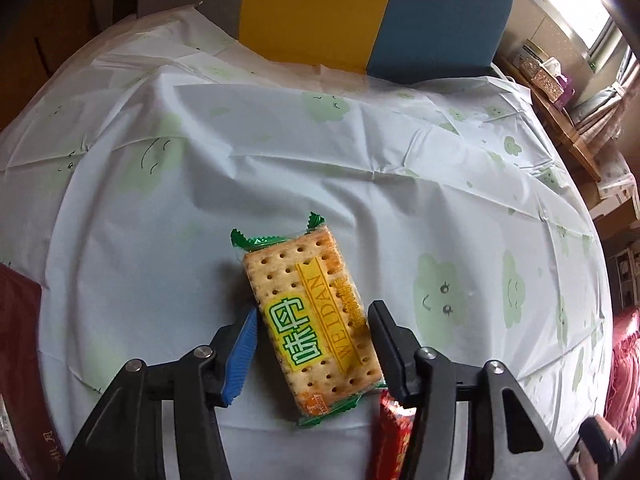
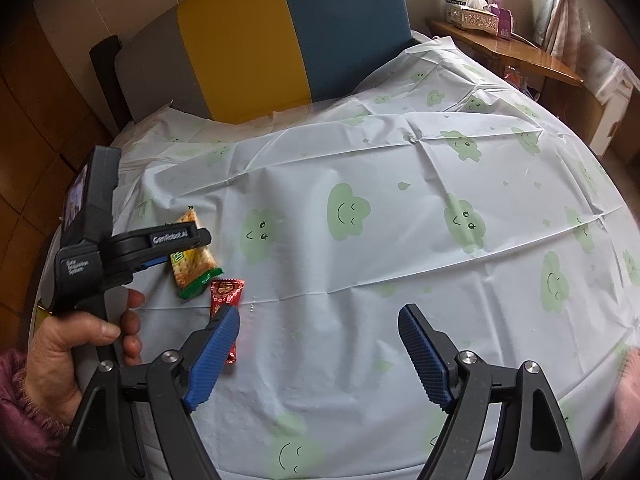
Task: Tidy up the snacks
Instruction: 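Grasp the yellow cracker pack with the left tool, then grasp the red candy bar with the right tool while the left holds the crackers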
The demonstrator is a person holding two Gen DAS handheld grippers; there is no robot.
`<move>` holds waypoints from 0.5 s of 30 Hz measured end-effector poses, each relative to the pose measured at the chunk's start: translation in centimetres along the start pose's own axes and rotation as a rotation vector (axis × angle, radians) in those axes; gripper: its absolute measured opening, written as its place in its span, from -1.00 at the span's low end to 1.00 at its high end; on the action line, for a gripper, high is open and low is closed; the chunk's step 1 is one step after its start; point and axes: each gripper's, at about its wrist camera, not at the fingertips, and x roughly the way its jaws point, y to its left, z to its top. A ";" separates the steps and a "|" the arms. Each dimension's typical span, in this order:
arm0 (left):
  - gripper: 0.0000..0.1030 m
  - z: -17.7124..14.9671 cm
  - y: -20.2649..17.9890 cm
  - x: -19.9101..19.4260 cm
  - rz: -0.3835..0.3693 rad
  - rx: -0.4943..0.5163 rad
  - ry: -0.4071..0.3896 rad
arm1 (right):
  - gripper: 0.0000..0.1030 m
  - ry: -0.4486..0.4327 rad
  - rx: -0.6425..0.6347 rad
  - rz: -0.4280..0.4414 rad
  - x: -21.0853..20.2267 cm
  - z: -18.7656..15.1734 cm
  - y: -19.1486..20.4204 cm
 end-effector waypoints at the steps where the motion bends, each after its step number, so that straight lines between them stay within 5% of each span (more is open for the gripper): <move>1: 0.05 -0.6 0.3 -0.5 0.001 0.006 -0.001 | 0.60 -0.001 -0.001 -0.004 0.0 0.0 0.0; 15: 0.04 -12.6 3.3 -9.2 -0.026 0.175 -0.090 | 0.60 0.010 -0.033 -0.048 0.6 -0.6 0.1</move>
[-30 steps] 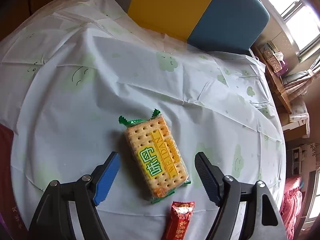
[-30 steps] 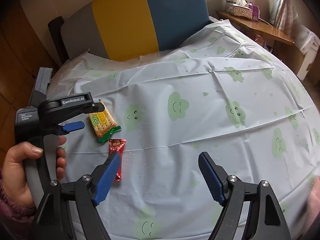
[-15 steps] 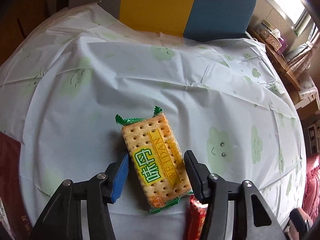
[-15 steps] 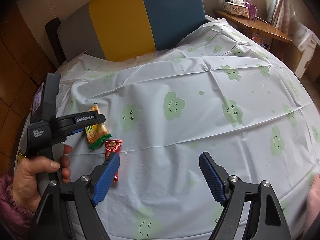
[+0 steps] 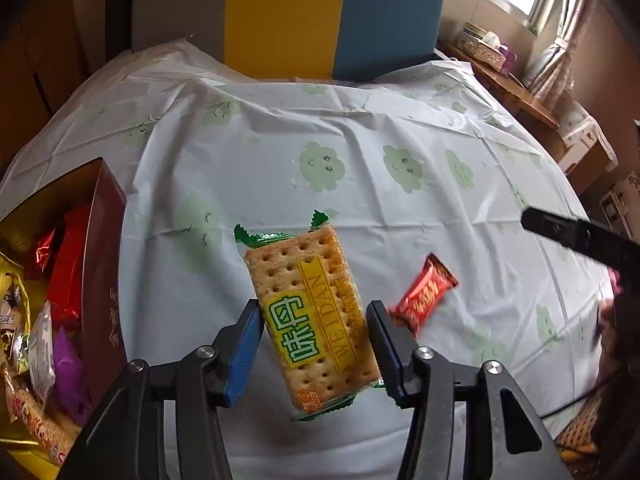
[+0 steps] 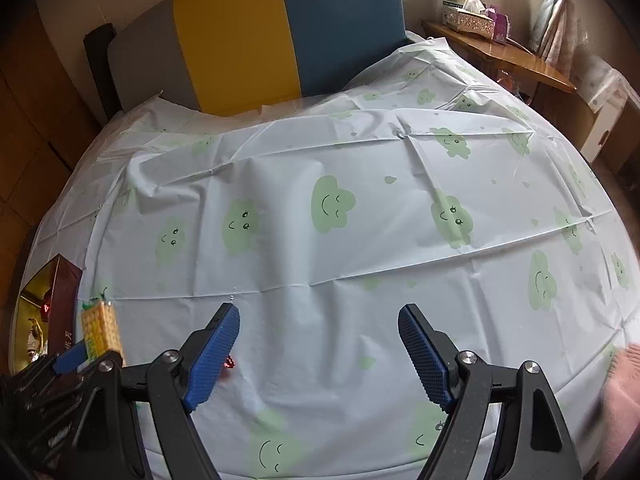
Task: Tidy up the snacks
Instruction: 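Grasp the red candy bar with the right tool while the left holds the crackers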
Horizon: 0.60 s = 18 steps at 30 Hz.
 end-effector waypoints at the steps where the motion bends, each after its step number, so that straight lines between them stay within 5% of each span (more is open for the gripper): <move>1: 0.04 -0.8 -0.1 -0.4 0.005 0.014 -0.001 | 0.60 0.003 -0.009 0.008 0.1 -0.1 0.2; 10: 0.03 -6.7 -1.0 -1.7 0.003 0.150 0.021 | 0.56 0.144 -0.042 0.204 2.2 -1.6 2.5; 12: 0.03 -7.5 -1.0 -1.4 0.009 0.159 0.024 | 0.46 0.193 -0.048 0.258 2.8 -2.1 3.0; 14: 0.02 -7.9 -0.7 -1.0 0.002 0.145 0.036 | 0.16 0.247 -0.060 0.325 3.4 -2.6 3.8; 18: 0.02 -8.1 -0.2 -0.8 -0.025 0.133 0.013 | 0.09 0.317 -0.076 0.383 4.6 -3.8 5.5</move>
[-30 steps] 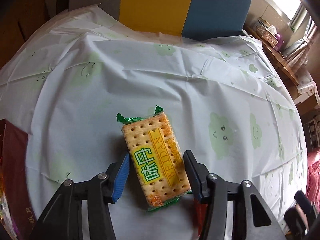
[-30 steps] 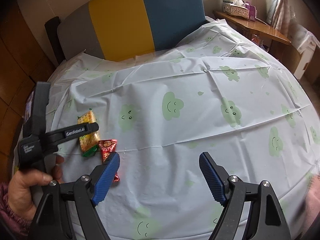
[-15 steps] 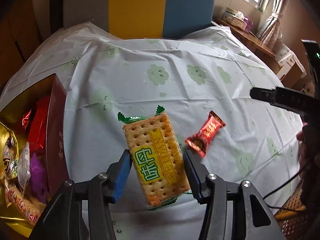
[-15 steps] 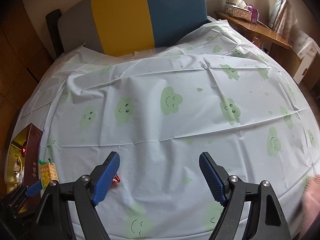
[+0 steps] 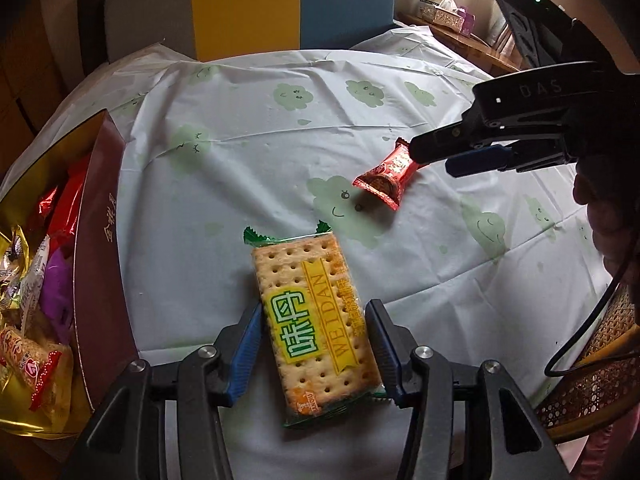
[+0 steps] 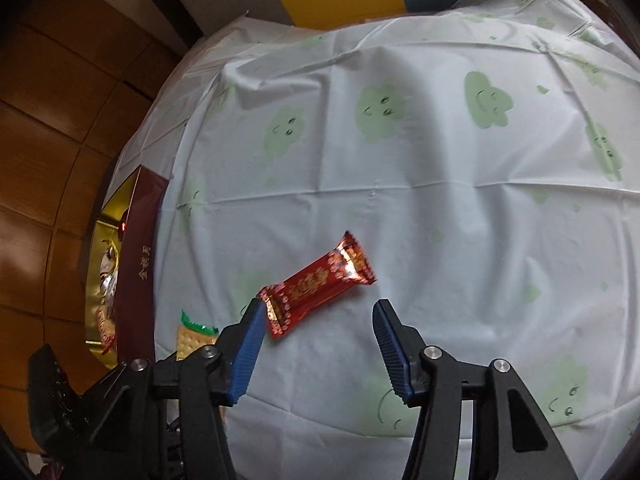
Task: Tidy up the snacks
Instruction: 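Grasp the red candy bar with the right tool while the left holds the crackers, then lower the cracker pack into the gold tray with the left tool while the right holds the candy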
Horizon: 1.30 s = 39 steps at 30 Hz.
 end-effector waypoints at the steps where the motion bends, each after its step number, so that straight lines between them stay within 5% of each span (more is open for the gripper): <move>1: 0.03 -0.1 0.1 0.0 -0.011 -0.009 -0.001 | 0.09 0.006 0.014 0.003 0.4 0.0 0.0; 12: 0.04 -1.1 0.8 -0.1 -0.063 -0.035 -0.071 | 0.09 0.001 0.020 -0.120 4.3 2.4 3.3; 21: 0.04 -1.2 1.2 -0.2 -0.103 -0.061 -0.080 | 0.09 0.032 -0.231 -0.298 6.2 2.1 7.5; 24: 0.04 -1.2 1.3 -0.1 -0.104 -0.063 -0.085 | -0.10 0.030 -0.317 -0.345 6.1 0.8 7.6; 25: 0.04 -1.2 1.3 -0.1 -0.104 -0.064 -0.087 | -0.47 0.025 -0.338 -0.346 6.0 0.4 7.7; 26: 0.04 -1.2 1.3 -0.1 -0.106 -0.066 -0.086 | -0.58 0.026 -0.350 -0.353 5.8 0.1 7.7; 39: 0.04 -1.1 1.0 -0.1 -0.076 -0.048 -0.092 | -0.53 0.013 -0.408 -0.296 3.4 -3.1 3.6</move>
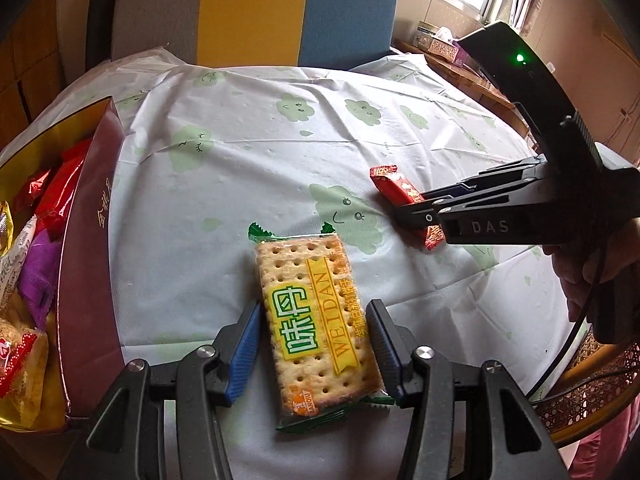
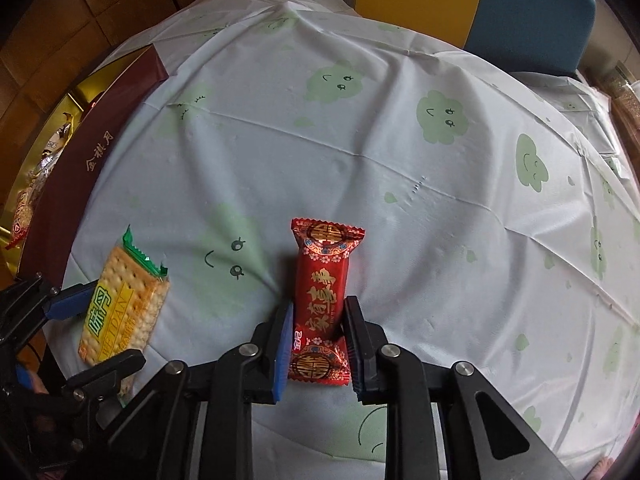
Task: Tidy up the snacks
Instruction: 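Lower the cracker pack into the gold tray with the left tool while the right holds the candy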
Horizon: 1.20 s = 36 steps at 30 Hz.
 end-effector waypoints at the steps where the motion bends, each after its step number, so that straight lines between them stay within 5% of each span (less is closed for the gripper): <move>1: 0.03 0.0 -0.1 -0.1 0.003 -0.002 0.000 | -0.53 -0.002 -0.010 -0.006 -0.1 -0.2 0.2; 11: 0.00 -0.2 -1.2 -1.3 0.048 0.026 -0.013 | -0.52 -0.022 -0.123 -0.088 0.5 -1.3 4.5; 24: 0.00 0.9 -1.4 -6.7 0.054 0.035 -0.126 | -0.52 -0.039 -0.161 -0.118 0.2 -1.1 4.5; 36: 0.00 1.1 0.2 -8.2 0.059 -0.010 -0.141 | -0.52 -0.048 -0.177 -0.135 -0.3 -1.4 5.0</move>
